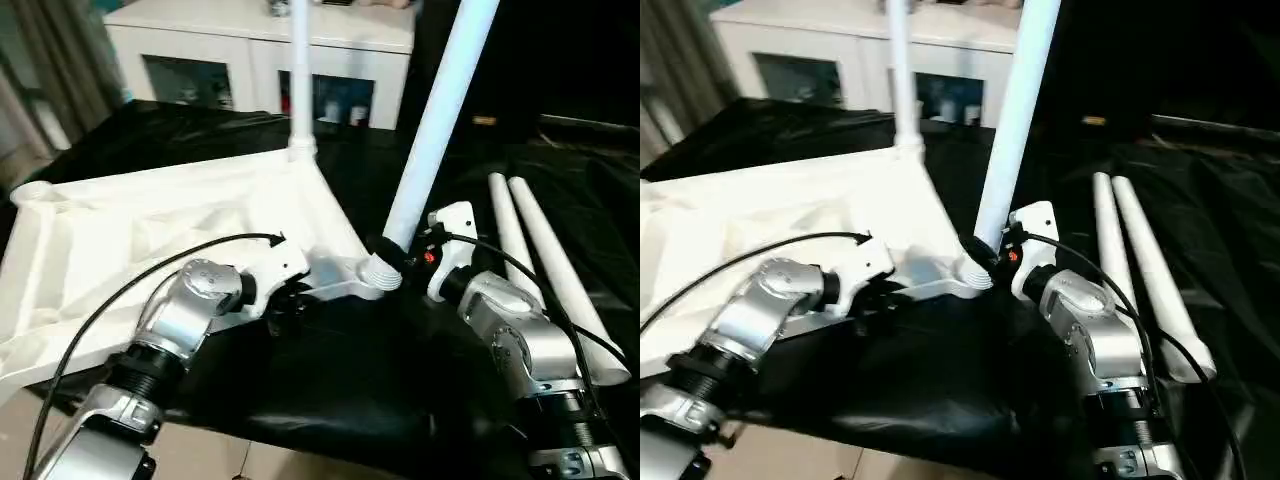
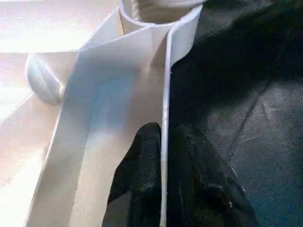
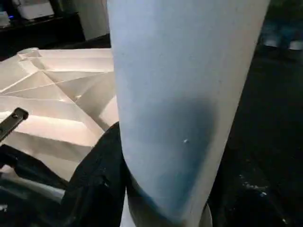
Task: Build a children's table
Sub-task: Insert table leg to table base
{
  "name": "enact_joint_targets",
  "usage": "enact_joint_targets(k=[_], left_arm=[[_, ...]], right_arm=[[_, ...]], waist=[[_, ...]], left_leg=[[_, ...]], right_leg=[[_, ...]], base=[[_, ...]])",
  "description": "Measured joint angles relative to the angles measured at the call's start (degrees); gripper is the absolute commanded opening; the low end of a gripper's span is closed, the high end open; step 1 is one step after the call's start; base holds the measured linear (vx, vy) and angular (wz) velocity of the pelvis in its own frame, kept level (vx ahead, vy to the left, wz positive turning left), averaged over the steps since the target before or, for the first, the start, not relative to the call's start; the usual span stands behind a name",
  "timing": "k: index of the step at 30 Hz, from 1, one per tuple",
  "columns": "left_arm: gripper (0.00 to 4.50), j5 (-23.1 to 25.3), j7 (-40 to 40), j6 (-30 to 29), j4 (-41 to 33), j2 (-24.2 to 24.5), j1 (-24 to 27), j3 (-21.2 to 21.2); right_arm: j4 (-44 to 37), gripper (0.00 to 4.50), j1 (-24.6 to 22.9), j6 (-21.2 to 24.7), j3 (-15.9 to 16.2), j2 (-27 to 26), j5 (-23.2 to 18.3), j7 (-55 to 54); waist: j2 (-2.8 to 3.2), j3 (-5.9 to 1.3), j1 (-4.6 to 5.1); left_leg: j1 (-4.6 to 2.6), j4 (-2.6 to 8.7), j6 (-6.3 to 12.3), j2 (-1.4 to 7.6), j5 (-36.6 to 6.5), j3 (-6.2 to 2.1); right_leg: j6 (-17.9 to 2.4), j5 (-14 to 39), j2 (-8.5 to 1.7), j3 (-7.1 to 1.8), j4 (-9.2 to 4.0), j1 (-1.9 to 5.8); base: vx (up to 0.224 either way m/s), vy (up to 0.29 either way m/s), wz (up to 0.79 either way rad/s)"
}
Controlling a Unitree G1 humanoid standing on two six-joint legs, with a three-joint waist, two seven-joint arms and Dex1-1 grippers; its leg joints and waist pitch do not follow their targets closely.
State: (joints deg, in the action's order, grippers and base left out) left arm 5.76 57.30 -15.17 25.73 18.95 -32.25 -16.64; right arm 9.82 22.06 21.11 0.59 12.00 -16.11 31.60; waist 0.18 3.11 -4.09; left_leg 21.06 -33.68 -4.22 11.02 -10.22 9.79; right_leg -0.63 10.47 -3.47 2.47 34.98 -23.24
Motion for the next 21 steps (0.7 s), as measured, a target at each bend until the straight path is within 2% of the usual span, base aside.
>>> enact_joint_targets(k=[4,13,14,19,20,21], left_arm=[[1.07,-0.02,0.02,-0.01,-0.19,-0.05,0.13,-0.02],[1.07,0.07,-0.05,0.57,4.18,-0.47,-2.5,-0.24],[0.78,-0.06,0.13,0.39,4.3,-0.47,-2.63,-0.22],[0.65,-0.59,1.2,0.12,5.34,-0.44,-3.34,-0.2],[0.35,-0.66,1.32,0.13,5.55,-0.42,-3.48,-0.18],[0.26,-0.71,1.49,0.14,5.81,-0.42,-3.65,-0.19]], right_arm=[[0.0,1.89,0.0,0.04,-0.01,0.03,0.0,0.04],[-0.19,1.89,0.0,0.73,-0.04,0.08,0.01,0.09],[-0.19,1.89,0.0,0.73,-0.04,0.08,0.01,0.09],[-0.21,1.89,0.0,0.73,-0.03,0.09,0.01,0.14],[-0.21,1.89,0.0,0.73,-0.03,0.09,0.01,0.15],[-0.21,1.89,0.0,0.73,-0.03,0.1,0.01,0.15]], waist=[[-0.01,0.01,-0.23],[-0.01,0.01,-0.39],[-0.01,0.01,-0.39],[-0.01,0.01,-0.54],[-0.01,0.01,-0.6],[-0.01,0.01,-0.63]], left_leg=[[-0.02,0.0,-0.01,0.0,0.0,0.01],[-0.07,-0.02,-0.03,0.0,0.03,0.0],[-0.08,-0.02,-0.04,0.0,0.03,0.0],[-0.07,-0.02,-0.04,0.0,0.03,0.0],[-0.07,-0.02,-0.04,0.0,0.03,0.0],[-0.07,-0.02,-0.04,0.01,0.03,0.0]], right_leg=[[0.0,0.0,0.0,0.0,0.0,0.0],[-0.01,-0.01,0.0,-0.02,0.04,0.04],[-0.01,-0.02,0.0,-0.02,0.04,0.04],[-0.01,-0.02,0.0,-0.02,0.04,0.04],[-0.01,-0.02,0.0,-0.01,0.04,0.04],[-0.01,-0.02,0.0,-0.01,0.04,0.04]], base=[[0.0,0.0,0.0],[0.0,0.0,0.0],[0.0,0.0,0.0],[0.0,0.0,0.0],[0.0,0.0,0.0],[0.0,0.0,0.0]])
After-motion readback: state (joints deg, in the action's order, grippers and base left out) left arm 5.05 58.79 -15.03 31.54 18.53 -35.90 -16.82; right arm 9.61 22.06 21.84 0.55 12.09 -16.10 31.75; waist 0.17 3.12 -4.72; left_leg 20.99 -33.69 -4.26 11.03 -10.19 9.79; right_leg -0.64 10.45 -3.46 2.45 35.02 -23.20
